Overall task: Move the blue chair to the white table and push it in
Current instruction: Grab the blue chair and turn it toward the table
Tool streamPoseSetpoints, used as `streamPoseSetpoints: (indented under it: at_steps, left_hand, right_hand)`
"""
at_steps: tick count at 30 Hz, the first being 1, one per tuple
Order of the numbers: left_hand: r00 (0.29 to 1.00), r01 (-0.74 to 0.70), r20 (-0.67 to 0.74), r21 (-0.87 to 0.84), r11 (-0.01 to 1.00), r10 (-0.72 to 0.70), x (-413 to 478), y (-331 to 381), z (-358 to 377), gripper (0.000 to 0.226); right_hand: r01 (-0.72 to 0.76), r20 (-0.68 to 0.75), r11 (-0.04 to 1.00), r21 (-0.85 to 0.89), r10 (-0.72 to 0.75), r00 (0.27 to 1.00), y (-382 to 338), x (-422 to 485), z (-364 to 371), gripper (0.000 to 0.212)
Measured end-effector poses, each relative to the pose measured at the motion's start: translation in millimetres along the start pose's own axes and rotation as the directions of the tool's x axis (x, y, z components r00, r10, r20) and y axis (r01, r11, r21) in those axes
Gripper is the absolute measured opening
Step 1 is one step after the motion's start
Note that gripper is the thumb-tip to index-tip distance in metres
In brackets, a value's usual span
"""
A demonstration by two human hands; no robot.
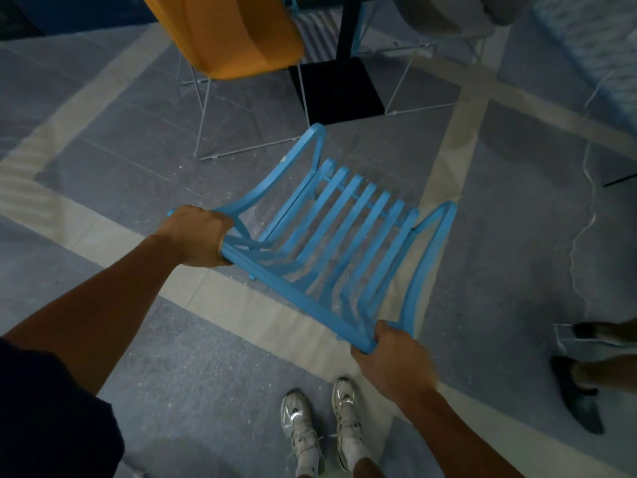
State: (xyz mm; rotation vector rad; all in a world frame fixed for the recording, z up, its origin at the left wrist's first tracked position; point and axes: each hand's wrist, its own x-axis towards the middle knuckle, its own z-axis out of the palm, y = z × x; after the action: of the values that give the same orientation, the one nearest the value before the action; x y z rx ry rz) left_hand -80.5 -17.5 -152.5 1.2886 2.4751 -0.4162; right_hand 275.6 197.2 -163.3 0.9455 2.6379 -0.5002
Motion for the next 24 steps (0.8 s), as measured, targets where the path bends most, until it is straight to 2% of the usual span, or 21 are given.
streamPoseSetpoints:
  at_steps: [4, 9, 15, 24]
  left_hand:
    - [1.0, 0.015, 0.027, 0.005, 1.0, -0.015, 4.3, -0.3, 6.5, 0.055]
    - [1.0, 0.02, -0.016, -0.036, 0.999, -0.02, 0.6, 16.3, 14.4, 0.055]
    - [0.999, 0.017, -0.035, -0.072, 0.997, -0.02, -4.9, 73.4, 16.8, 0.052]
    - [0.992, 0.12, -0.016, -0.13, 0.984, -0.123, -8.8, 173.6, 9.5, 0.05]
  right_hand:
    - [0.032, 0.003, 0.999, 0.017, -0.032, 0.999, 6.0, 1.4, 2.9, 0.043]
    - [0.024, 0.045, 0.999, 0.041, -0.025, 0.999, 29.2, 0.4, -2.7, 0.045]
    - [0.03, 0.072, 1.0, 0.009, -0.031, 0.997, 87.0, 5.9, -24.5, 0.043]
    - [0.14, 0.118, 0.99, -0.03, -0.136, 0.984, 194.9, 27.9, -53.9, 0.042]
